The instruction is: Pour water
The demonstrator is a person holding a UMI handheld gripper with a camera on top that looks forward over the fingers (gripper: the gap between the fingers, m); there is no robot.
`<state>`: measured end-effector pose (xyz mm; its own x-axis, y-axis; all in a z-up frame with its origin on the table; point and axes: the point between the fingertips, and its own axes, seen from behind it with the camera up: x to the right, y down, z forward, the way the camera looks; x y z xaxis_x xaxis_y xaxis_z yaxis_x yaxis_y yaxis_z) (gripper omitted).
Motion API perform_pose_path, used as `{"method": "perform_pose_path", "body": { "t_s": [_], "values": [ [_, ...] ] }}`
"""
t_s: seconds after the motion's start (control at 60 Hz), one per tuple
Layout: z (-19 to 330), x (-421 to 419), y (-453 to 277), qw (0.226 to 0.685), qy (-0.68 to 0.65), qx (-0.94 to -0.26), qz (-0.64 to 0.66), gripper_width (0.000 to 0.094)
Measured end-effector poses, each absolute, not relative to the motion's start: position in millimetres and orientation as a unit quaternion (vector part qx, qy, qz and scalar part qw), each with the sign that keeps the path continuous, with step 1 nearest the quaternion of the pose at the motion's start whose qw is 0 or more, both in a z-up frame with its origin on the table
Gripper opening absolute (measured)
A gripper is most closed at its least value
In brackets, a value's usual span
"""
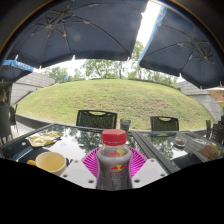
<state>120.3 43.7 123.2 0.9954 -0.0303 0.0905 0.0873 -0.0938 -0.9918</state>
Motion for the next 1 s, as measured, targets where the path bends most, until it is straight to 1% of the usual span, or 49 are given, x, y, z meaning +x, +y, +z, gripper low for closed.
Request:
{"method": "perform_pose_path", "body": {
  "t_s": [0.017, 0.05, 0.067, 0.083, 0.167, 0.217, 0.333, 0.35, 0.367, 0.4, 0.417, 0.45, 0.483, 0.55, 0.683, 0.867, 0.933, 1.0],
  "values": [
    [117.6, 122.0, 44.8, 0.668, -0.014, -0.743, -0.039, 0.0339],
    [133.5, 126.4, 43.1, 0.683, -0.006, -0.730, -0.030, 0.0337],
    [133.4, 130.0, 41.3, 0.677, -0.004, -0.736, -0.028, 0.0338],
    [120.8, 128.3, 45.4, 0.677, -0.002, -0.735, -0.025, 0.0338],
    [119.9, 130.5, 49.5, 0.672, 0.009, -0.740, -0.004, 0.0337],
    [119.0, 135.5, 46.2, 0.670, 0.017, -0.742, 0.003, 0.0357],
    [115.8, 134.4, 47.2, 0.654, 0.018, -0.756, 0.011, 0.0534],
    [113.1, 135.5, 45.9, 0.646, 0.019, -0.763, 0.010, 0.0583],
    [109.3, 136.6, 43.8, 0.637, 0.018, -0.771, 0.008, 0.0655],
    [103.0, 138.4, 42.5, 0.623, 0.014, -0.782, 0.005, 0.0828],
    [104.5, 139.1, 39.0, 0.620, 0.013, -0.785, 0.001, 0.0842],
    [108.7, 141.6, 31.2, 0.620, 0.010, -0.784, -0.003, 0.0817],
    [114.1, 145.1, 21.4, 0.624, 0.009, -0.781, -0.010, 0.0828],
    [113.2, 143.7, 1.9, 0.622, -0.002, -0.783, -0.019, 0.0832],
    [116.8, 118.8, -54.9, 0.623, -0.026, -0.782, -0.011, 0.0831],
    [91.8, 75.0, -127.7, 0.601, -0.082, -0.795, -0.002, 0.0844],
    [86.0, 61.1, -147.8, 0.596, -0.113, -0.795, -0.008, 0.0841],
    [72.1, 53.2, -157.4, 0.592, -0.140, -0.793, -0.020, 0.0841]
  ]
}}
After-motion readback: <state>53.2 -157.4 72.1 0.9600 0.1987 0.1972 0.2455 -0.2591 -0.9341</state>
